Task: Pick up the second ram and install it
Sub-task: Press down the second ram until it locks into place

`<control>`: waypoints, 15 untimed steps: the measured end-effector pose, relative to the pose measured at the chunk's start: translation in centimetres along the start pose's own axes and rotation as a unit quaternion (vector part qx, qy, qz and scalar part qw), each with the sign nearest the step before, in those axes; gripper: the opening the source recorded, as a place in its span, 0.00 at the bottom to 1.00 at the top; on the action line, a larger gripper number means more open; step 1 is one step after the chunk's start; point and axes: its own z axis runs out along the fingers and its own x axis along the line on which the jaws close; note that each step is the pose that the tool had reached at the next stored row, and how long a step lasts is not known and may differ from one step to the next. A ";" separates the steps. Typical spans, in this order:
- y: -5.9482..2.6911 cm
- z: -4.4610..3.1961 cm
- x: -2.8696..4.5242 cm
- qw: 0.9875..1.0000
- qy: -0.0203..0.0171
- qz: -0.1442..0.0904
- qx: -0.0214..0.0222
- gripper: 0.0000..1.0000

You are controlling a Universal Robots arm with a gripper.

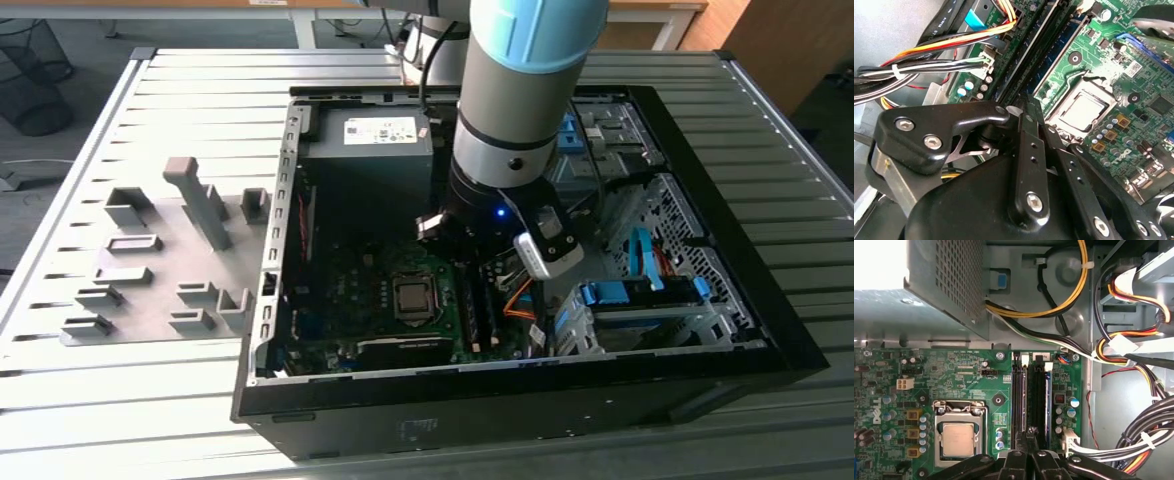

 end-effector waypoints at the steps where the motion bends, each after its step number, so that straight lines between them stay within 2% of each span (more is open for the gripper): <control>1: -0.01 0.08 0.00 1.000 0.000 0.000 0.000 0.11; 6: -0.01 0.63 -0.02 1.000 0.000 0.000 0.000 0.11; 9: 0.01 0.58 -0.02 1.000 0.001 0.000 0.001 0.11; 11: 0.07 0.17 -0.04 1.000 0.000 0.000 -0.002 0.11; 15: 0.01 -1.55 0.01 1.000 0.000 0.000 0.000 0.11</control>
